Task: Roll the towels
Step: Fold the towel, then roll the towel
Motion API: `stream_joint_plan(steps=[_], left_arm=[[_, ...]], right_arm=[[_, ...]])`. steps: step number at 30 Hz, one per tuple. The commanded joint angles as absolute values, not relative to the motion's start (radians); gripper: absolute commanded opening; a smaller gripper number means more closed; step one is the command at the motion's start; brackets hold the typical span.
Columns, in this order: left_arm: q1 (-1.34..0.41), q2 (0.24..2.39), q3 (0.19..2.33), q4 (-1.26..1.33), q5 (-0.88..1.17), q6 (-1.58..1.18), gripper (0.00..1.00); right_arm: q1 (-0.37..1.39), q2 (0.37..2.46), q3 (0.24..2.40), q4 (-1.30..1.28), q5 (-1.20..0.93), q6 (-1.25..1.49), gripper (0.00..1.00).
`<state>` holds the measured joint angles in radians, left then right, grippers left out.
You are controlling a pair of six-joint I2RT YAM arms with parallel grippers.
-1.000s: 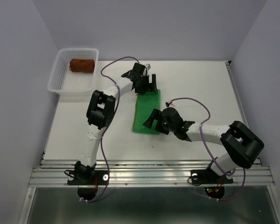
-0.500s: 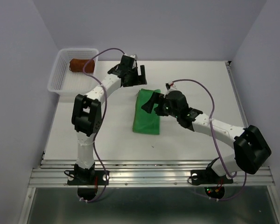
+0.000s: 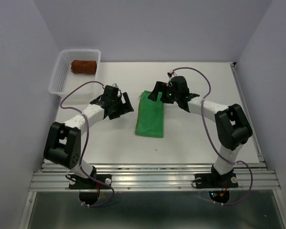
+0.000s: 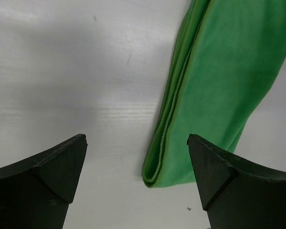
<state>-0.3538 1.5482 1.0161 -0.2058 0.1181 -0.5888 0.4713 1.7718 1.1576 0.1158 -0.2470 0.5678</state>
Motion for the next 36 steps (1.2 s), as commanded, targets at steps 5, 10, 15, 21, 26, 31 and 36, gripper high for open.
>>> stream_joint_plan(steps=[5,10,15,21,26,31,36], left_arm=[[-0.439,1.427,0.861,-0.161,0.207,-0.658,0.99],[-0.491,1.394,0.785,-0.149,0.238,-0.686,0.99],[-0.521,1.388,0.743,-0.124,0.256,-0.699,0.98],[-0.538,1.407,0.715,-0.084,0.255,-0.719,0.89],[-0.555,1.424,0.696,-0.045,0.25,-0.742,0.7],[-0.568,1.482,0.695,-0.011,0.235,-0.747,0.58],[-0.571,1.549,0.71,-0.008,0.224,-0.756,0.39]], right_arm=[[0.413,1.98,1.327,0.12,-0.284,0.477,1.0],[0.391,2.075,1.365,0.121,-0.362,0.442,1.0],[0.391,2.12,1.373,0.126,-0.466,0.402,1.0],[0.391,1.976,1.391,0.075,-0.472,0.341,1.0],[0.4,1.782,1.303,0.063,-0.473,0.296,1.0],[0.411,1.586,1.102,0.005,-0.359,0.261,1.0],[0.466,1.41,0.956,-0.086,-0.246,0.187,1.0]])
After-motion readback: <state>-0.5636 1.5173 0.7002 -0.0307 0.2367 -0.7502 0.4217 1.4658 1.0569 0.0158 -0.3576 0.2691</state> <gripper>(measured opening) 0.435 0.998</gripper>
